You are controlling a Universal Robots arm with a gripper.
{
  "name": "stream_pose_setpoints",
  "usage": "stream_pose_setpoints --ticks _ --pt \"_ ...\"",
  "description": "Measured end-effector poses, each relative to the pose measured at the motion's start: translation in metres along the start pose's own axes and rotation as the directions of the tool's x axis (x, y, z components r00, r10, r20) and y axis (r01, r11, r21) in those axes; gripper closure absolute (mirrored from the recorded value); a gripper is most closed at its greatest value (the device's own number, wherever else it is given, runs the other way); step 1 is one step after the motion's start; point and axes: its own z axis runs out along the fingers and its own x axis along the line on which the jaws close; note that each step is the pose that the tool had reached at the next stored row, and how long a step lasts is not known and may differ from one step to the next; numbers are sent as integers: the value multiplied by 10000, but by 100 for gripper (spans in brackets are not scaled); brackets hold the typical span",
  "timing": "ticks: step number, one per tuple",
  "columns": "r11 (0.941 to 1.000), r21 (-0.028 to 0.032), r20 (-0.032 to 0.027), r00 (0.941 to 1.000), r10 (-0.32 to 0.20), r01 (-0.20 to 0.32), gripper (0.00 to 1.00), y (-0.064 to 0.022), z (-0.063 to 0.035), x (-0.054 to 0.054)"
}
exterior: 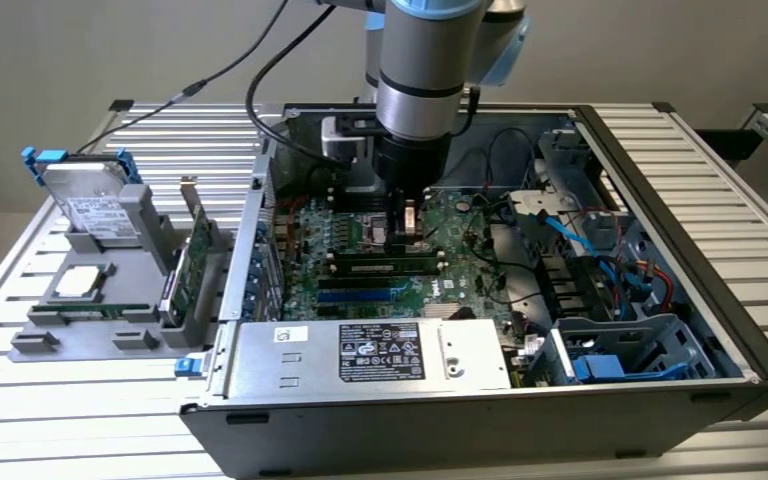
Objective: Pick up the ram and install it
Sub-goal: 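Press down the ram until it locks into place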
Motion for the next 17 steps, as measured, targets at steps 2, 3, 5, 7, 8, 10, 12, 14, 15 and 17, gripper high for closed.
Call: stream_pose_setpoints --ticks 2,3,5,7,8,10,12,14,15,17 --pt "9993 -8 19 9993 365 -365 90 0 6 0" --pt "9984 -12 30 9984 561 -561 90 0 10 0" --pt "9958 -20 48 9958 913 -913 90 -1 20 -1" --pt "9917 -31 67 9917 1286 -1285 90 -2 36 -1" --pt "9894 -35 76 9894 1453 -1453 90 -3 51 -1" --pt "9833 -45 95 9833 1819 -1818 90 -5 83 -2" --pt "9761 -57 111 9760 2175 -2175 90 -6 116 -2" --pt "9675 -69 129 9674 2529 -2529 90 -7 139 -3" --pt "9629 -74 135 9628 2699 -2698 90 -7 138 -3" --pt "9544 -85 151 9543 2986 -2985 90 -7 124 -3"
